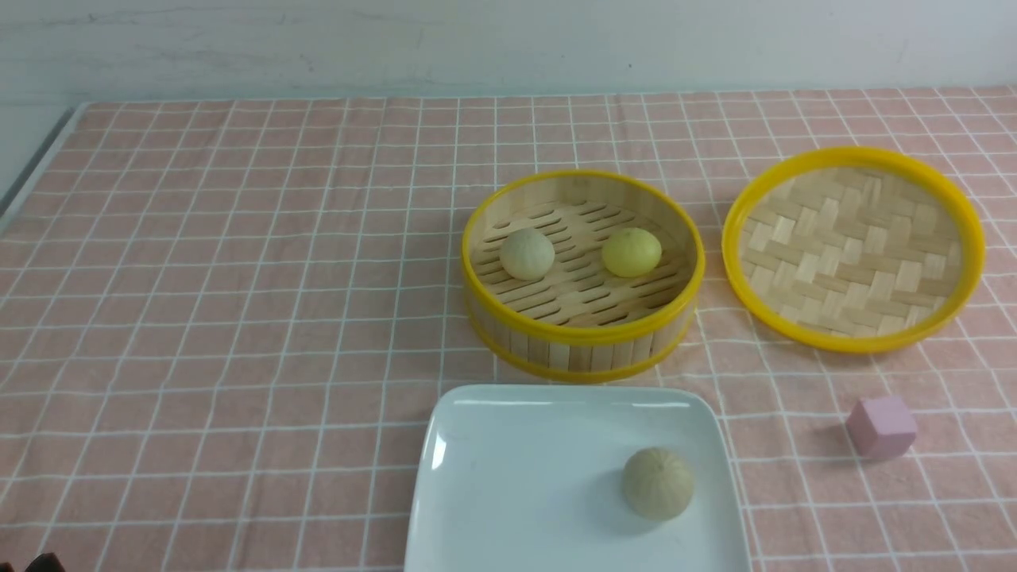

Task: Put the steamed buns into the plate on the pink tablecloth.
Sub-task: 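Reach toward a bun in the bamboo steamer with the right gripper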

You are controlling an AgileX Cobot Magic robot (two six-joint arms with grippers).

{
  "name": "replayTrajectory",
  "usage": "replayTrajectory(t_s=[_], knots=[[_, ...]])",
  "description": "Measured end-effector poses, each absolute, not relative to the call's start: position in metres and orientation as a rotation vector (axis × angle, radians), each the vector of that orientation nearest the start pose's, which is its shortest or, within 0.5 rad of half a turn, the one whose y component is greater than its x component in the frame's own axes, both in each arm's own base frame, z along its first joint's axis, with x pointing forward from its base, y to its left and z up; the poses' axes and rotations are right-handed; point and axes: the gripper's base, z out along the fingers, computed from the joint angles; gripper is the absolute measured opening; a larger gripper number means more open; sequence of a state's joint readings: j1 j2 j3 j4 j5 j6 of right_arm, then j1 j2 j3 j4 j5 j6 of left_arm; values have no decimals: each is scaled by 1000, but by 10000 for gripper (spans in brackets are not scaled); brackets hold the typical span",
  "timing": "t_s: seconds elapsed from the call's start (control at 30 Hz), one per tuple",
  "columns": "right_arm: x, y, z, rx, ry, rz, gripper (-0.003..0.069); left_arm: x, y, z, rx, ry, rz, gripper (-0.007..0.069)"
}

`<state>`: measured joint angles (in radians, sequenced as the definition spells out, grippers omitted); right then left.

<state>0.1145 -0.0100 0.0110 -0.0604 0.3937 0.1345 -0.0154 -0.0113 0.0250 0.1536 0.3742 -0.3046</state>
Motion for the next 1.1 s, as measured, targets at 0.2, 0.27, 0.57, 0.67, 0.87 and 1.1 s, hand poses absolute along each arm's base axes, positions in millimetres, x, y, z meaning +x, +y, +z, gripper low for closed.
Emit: replayTrajectory(t_s=[0.2, 0.27, 0.57, 0.67, 0.87, 1.1], knots=[[52, 4, 175, -18, 1879, 111, 239, 53, 4, 172, -175, 1859, -70, 240], [52, 4, 175, -18, 1879, 111, 239, 53, 4, 172, -175, 1859, -70, 240], [52, 5, 175, -4, 1879, 134, 239, 53, 4, 172, -173, 1859, -67, 240], [51, 9, 175, 97, 1877, 279, 239, 53, 4, 172, -190, 1859, -84, 240], [50, 22, 177, 454, 1844, 751, 239, 52, -9, 173, -744, 1766, -697, 240], [48, 30, 182, 667, 1775, 1069, 239, 52, -20, 177, -1251, 1565, -1241, 240]])
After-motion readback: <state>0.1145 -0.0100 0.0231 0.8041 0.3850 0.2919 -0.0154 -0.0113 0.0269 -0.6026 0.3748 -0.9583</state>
